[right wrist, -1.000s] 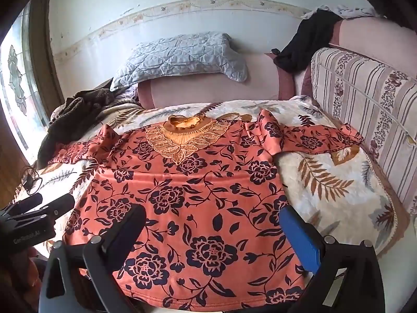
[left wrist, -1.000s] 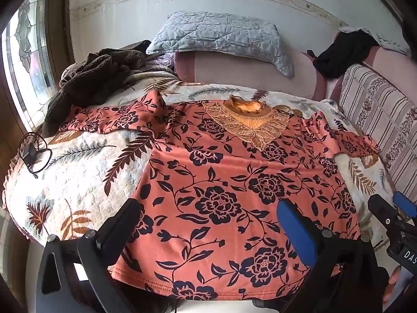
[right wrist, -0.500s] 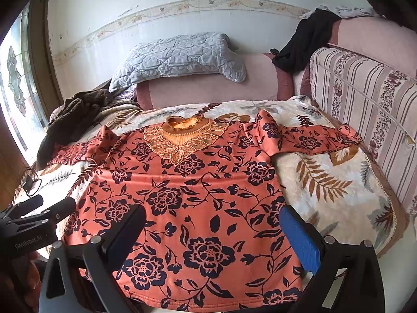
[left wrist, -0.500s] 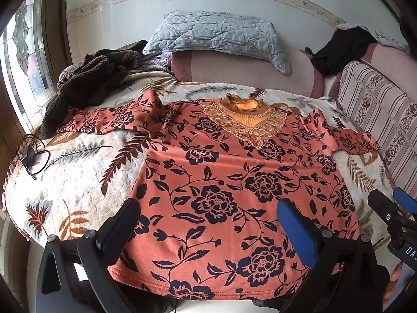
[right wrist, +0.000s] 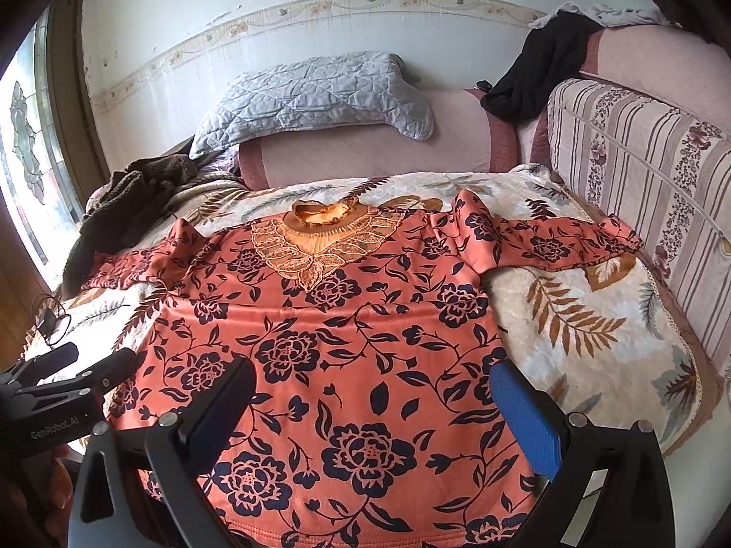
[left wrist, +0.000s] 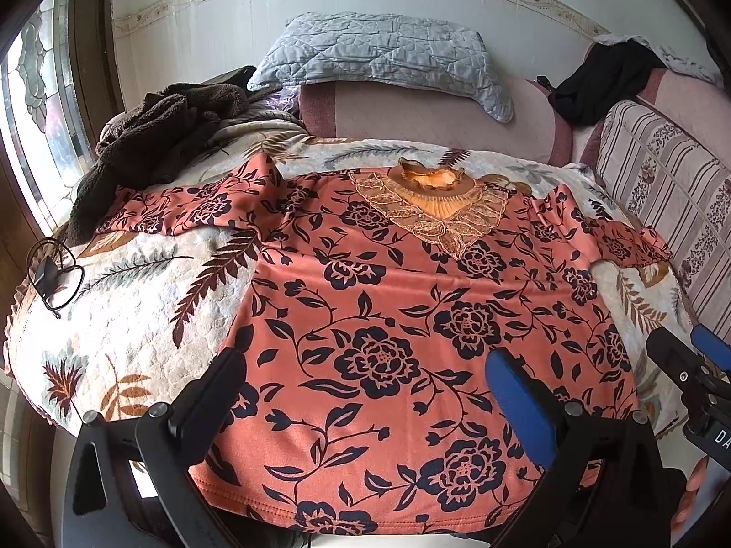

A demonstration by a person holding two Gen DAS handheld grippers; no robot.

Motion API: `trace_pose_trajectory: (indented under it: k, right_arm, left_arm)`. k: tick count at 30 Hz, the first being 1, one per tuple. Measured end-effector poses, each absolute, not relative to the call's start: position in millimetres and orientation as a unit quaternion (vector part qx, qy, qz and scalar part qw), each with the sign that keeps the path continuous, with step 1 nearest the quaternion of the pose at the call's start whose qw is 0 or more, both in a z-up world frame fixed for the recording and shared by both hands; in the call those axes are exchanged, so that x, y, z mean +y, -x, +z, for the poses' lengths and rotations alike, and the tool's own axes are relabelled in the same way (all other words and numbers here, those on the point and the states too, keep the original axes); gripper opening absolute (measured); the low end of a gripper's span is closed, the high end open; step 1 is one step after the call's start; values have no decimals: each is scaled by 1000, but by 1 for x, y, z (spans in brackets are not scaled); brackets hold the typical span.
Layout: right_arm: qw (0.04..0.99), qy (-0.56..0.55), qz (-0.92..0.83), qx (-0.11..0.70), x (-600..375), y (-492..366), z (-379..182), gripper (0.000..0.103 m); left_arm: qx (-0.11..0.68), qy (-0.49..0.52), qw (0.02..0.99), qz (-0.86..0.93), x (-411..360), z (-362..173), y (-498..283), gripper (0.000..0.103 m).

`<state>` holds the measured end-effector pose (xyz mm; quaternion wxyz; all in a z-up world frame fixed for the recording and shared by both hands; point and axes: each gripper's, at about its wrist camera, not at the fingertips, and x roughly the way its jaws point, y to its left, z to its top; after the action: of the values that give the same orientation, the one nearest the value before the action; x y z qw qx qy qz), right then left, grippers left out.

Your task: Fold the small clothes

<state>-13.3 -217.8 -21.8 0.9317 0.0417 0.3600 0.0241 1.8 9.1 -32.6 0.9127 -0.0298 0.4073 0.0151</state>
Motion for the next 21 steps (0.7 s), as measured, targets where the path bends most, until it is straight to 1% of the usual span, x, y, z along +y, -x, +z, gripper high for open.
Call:
trace_pose_trajectory:
  k: [6,13,17,21]
  right_arm:
    - [932,-33,22,361,-220,3,-28,103]
    - [925,-51,36,375,-233,-12,-39,103]
    - [910,-141,49,387,-289,-36,-49,103]
    - [880,-288,16,377,-398,-76,-75,103]
  left_arm:
    - [414,25,910,16,7,-39,-12,103]
    - [421,28,907,9,7,-54,-31,103]
    - [427,24,904,9,15,-74,-54,103]
    - [436,14,900,16,23,-100,-88,103]
